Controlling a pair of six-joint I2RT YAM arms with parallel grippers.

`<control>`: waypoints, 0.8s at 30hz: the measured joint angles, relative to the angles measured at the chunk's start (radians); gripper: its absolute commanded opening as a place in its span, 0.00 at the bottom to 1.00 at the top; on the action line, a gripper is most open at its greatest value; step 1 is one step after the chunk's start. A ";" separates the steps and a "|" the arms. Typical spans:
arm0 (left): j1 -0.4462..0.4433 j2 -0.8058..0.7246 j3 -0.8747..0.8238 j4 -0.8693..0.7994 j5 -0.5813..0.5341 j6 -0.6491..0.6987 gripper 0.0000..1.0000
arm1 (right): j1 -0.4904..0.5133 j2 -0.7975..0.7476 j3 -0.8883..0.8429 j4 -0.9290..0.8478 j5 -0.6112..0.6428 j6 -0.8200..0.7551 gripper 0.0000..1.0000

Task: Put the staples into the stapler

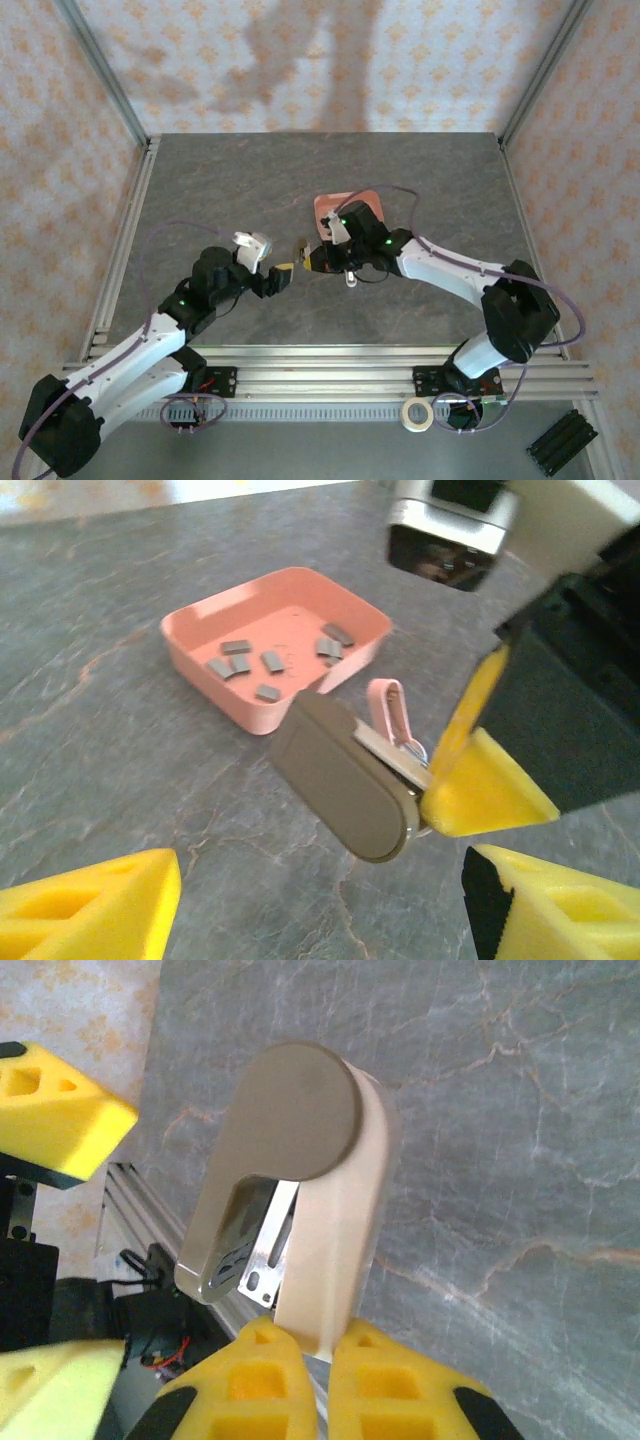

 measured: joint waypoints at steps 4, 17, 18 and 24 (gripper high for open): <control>-0.051 0.001 0.002 -0.021 0.004 0.133 0.76 | -0.018 -0.027 -0.031 0.005 -0.035 0.001 0.04; -0.070 0.076 0.029 -0.039 -0.113 0.231 0.79 | -0.024 -0.047 -0.033 -0.037 -0.050 -0.003 0.11; -0.071 0.075 0.029 -0.036 -0.146 0.214 0.80 | -0.024 -0.047 -0.027 -0.060 -0.039 -0.005 0.13; -0.051 0.098 0.043 -0.047 -0.327 0.060 0.85 | -0.024 -0.034 0.041 -0.169 0.063 -0.021 0.41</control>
